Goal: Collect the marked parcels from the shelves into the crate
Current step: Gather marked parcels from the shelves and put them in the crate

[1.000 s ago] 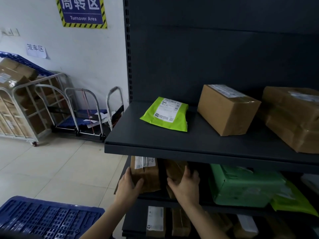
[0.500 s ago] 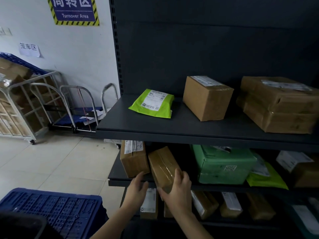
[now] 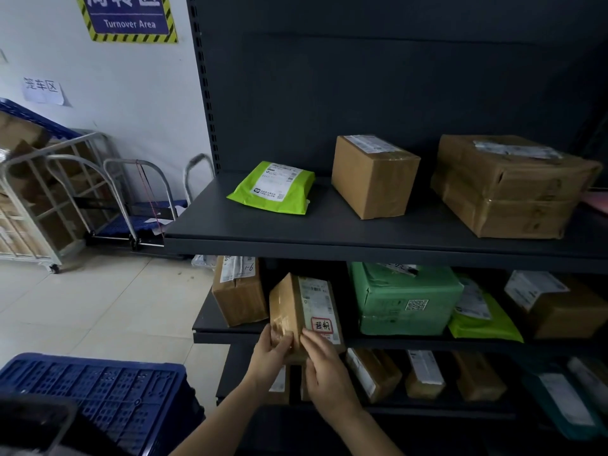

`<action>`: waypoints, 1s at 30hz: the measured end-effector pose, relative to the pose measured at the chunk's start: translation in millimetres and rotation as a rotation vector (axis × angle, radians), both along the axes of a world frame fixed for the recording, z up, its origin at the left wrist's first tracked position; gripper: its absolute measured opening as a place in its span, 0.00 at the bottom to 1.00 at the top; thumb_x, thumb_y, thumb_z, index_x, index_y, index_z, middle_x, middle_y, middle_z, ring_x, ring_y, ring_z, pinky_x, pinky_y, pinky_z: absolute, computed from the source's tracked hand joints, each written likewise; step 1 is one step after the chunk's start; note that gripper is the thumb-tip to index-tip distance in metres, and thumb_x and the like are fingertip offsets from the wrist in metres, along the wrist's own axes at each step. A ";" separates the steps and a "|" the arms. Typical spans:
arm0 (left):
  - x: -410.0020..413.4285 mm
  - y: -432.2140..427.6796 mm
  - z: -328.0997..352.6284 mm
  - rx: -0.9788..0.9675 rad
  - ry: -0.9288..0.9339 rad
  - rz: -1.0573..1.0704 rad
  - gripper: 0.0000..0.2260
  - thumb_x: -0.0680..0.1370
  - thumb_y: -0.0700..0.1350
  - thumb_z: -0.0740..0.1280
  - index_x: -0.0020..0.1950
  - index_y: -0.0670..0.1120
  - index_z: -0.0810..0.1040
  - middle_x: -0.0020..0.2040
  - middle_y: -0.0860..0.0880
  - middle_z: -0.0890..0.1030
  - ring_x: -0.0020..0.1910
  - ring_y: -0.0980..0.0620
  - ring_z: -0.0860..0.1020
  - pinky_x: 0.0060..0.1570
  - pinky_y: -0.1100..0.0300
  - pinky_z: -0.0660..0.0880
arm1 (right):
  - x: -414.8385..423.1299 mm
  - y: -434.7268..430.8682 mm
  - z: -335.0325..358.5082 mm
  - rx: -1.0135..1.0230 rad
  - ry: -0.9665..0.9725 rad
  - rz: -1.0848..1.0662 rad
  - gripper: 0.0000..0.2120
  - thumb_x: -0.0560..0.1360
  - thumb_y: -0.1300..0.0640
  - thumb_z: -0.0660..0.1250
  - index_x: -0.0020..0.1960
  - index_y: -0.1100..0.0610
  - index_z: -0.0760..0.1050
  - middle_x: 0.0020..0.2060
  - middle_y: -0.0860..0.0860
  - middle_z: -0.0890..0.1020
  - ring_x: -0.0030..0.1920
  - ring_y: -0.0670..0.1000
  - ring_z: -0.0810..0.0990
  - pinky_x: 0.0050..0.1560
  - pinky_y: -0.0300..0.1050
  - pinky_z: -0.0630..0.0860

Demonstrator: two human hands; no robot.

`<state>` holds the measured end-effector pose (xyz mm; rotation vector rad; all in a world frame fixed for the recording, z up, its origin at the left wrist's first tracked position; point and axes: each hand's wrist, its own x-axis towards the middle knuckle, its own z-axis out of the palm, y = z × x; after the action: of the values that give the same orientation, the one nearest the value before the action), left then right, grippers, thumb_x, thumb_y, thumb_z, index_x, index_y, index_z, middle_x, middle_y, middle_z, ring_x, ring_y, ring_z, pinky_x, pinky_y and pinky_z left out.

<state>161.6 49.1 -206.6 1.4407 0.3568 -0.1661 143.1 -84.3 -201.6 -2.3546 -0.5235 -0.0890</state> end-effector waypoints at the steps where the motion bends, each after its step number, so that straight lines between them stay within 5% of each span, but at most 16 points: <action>1: -1.3 -0.1 0.7 -0.003 -0.008 -0.006 0.21 0.78 0.46 0.65 0.69 0.46 0.65 0.60 0.46 0.77 0.56 0.51 0.78 0.46 0.65 0.76 | -0.6 0.2 -1.1 -0.002 0.017 0.031 0.22 0.80 0.60 0.51 0.74 0.55 0.58 0.74 0.45 0.59 0.69 0.35 0.50 0.66 0.22 0.43; 4: -4.8 -0.3 1.9 0.028 -0.022 -0.008 0.26 0.73 0.47 0.71 0.69 0.48 0.66 0.57 0.50 0.78 0.55 0.53 0.78 0.42 0.66 0.78 | -1.6 -0.7 -1.8 0.068 0.072 0.032 0.22 0.80 0.61 0.52 0.74 0.55 0.60 0.73 0.46 0.61 0.70 0.36 0.53 0.68 0.26 0.48; 8: -6.4 3.3 -0.1 0.098 0.000 0.006 0.30 0.74 0.45 0.70 0.73 0.44 0.61 0.65 0.43 0.74 0.60 0.45 0.76 0.59 0.51 0.75 | 8.6 -24.7 -6.1 0.139 0.173 -0.260 0.20 0.80 0.57 0.56 0.72 0.58 0.63 0.72 0.50 0.63 0.72 0.47 0.61 0.68 0.35 0.58; 11: -11.0 1.1 -1.5 0.086 -0.004 -0.010 0.25 0.76 0.46 0.67 0.71 0.44 0.65 0.62 0.42 0.76 0.54 0.48 0.78 0.52 0.53 0.76 | 13.9 -37.5 -6.2 0.226 0.397 -0.302 0.20 0.80 0.55 0.57 0.70 0.61 0.65 0.63 0.53 0.73 0.66 0.52 0.70 0.67 0.45 0.68; 14: -16.7 -6.2 -2.9 0.038 0.024 -0.024 0.18 0.77 0.48 0.65 0.66 0.47 0.70 0.55 0.46 0.79 0.51 0.51 0.78 0.46 0.58 0.76 | 9.2 -38.7 -6.1 0.292 0.398 -0.301 0.15 0.80 0.54 0.58 0.64 0.57 0.71 0.50 0.47 0.77 0.53 0.46 0.76 0.52 0.38 0.73; 18: -21.1 -11.3 -1.3 0.071 0.038 -0.047 0.05 0.79 0.49 0.61 0.53 0.58 0.74 0.46 0.59 0.80 0.45 0.63 0.77 0.36 0.70 0.71 | 0.4 -41.5 -7.6 0.333 0.339 -0.291 0.14 0.79 0.55 0.59 0.64 0.55 0.71 0.50 0.43 0.77 0.51 0.40 0.75 0.47 0.28 0.69; 23: -25.5 -9.6 2.3 0.034 0.045 -0.072 0.08 0.80 0.46 0.61 0.46 0.60 0.75 0.44 0.58 0.83 0.44 0.61 0.80 0.37 0.70 0.74 | -3.5 -44.8 -2.8 0.390 0.351 -0.283 0.17 0.79 0.53 0.61 0.67 0.51 0.69 0.55 0.43 0.77 0.58 0.43 0.75 0.56 0.36 0.73; 27: -31.6 -7.4 8.3 0.036 0.019 -0.091 0.09 0.80 0.45 0.61 0.47 0.58 0.77 0.42 0.59 0.85 0.42 0.63 0.82 0.36 0.72 0.75 | -4.1 -40.6 6.0 0.533 0.468 -0.239 0.19 0.77 0.51 0.63 0.63 0.37 0.62 0.52 0.33 0.74 0.48 0.28 0.74 0.39 0.21 0.70; 30: -34.7 0.4 12.5 0.047 -0.005 -0.098 0.07 0.80 0.46 0.61 0.50 0.59 0.76 0.48 0.56 0.83 0.48 0.59 0.81 0.40 0.70 0.76 | -3.9 -33.8 6.5 0.583 0.500 -0.227 0.21 0.76 0.49 0.64 0.64 0.35 0.60 0.53 0.32 0.74 0.51 0.31 0.73 0.40 0.26 0.72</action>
<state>126.9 49.4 -194.1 1.5052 0.2881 -0.2347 139.2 -118.2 -195.1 -1.7598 0.0239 0.2136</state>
